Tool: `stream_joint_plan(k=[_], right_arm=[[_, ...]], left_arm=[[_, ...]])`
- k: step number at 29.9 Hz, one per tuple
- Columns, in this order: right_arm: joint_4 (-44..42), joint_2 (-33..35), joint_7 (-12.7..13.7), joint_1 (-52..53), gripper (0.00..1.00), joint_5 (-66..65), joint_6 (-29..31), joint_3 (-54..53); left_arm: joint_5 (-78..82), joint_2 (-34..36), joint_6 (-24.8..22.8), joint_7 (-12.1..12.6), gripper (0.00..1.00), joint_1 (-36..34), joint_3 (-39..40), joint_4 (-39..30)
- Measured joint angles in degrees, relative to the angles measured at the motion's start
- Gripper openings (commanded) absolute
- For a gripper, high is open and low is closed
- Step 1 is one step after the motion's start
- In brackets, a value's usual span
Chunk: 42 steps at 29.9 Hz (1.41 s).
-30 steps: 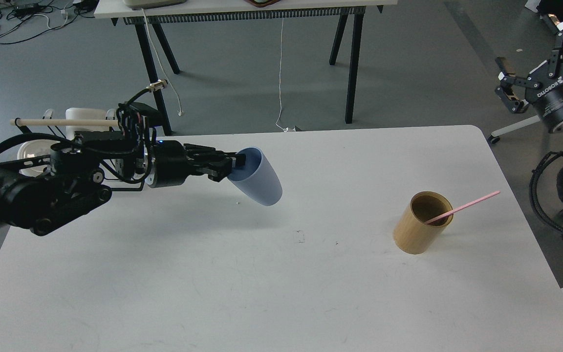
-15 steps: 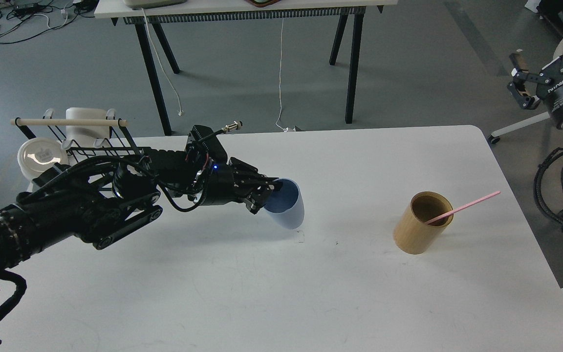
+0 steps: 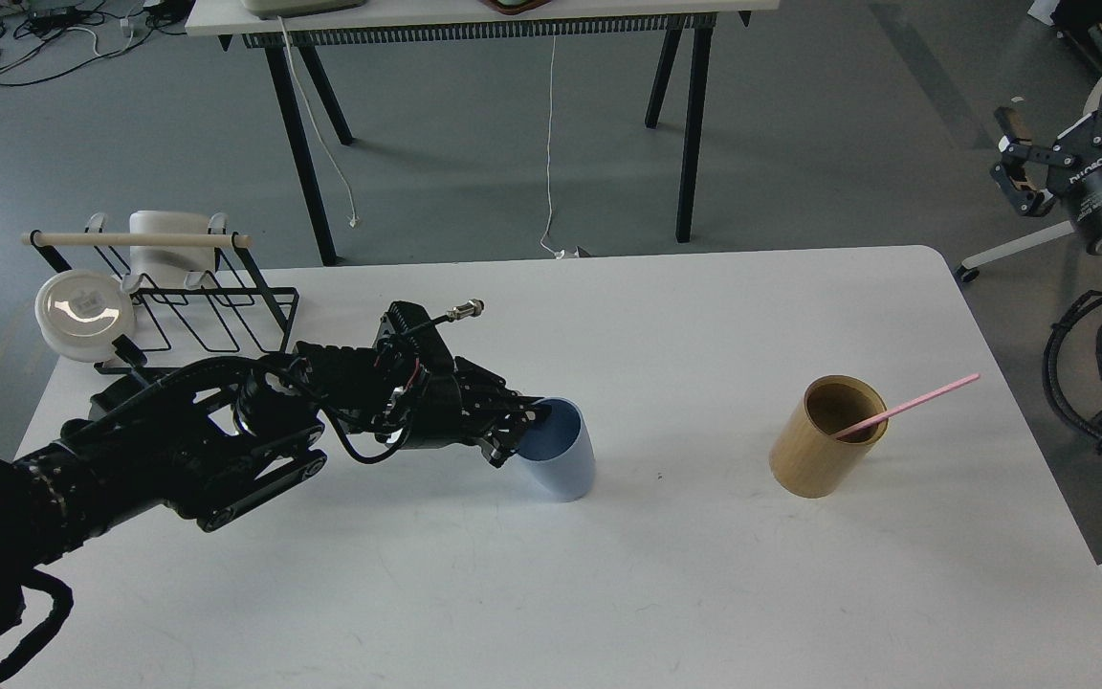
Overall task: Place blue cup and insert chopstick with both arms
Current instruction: 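Set the blue cup down upright and open the left gripper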
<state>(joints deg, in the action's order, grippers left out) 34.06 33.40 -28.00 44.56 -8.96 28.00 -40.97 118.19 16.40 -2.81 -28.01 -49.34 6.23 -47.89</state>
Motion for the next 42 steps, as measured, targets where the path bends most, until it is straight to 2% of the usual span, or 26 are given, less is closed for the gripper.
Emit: stream_joint_plan(k=[12,20,30,33,35,37,42], right_arm=[[0.0,-0.1,0.0,-0.1,0.97,0.0,0.0,0.0],[0.0,-0.1,0.0,-0.2,0.97,0.0,0.0,0.0],[0.0,-0.1,0.0,-0.5,0.97,0.0,0.0,0.1],[0.0,-0.1,0.0,-0.6,0.97,0.0,0.0,0.1],[0.1,-0.1,0.0,-0.7,0.97,0.0,0.0,0.1],[0.4,0.0,0.0,-0.7,0.97,0.0,0.0,0.3],[3.4,0.9,0.0,0.0,0.97,-1.0,0.0,1.4]], left_arm=[[1.3,4.1,-0.1,0.0,0.03,-1.8,0.3,-0.8],[2.0,4.3,-0.2,0.0,0.11,-2.1,0.5,-1.3],[2.0,5.5,-2.5,0.0,0.24,-2.1,0.5,-6.5],[2.0,5.5,-2.8,0.0,0.38,-2.1,0.5,-6.8],[1.8,5.6,-2.9,0.0,0.57,-2.1,0.7,-6.8],[1.4,5.6,-3.0,0.0,0.7,-2.1,2.1,-6.9],[-2.4,5.7,-5.7,0.0,0.8,-1.8,8.4,-6.9]])
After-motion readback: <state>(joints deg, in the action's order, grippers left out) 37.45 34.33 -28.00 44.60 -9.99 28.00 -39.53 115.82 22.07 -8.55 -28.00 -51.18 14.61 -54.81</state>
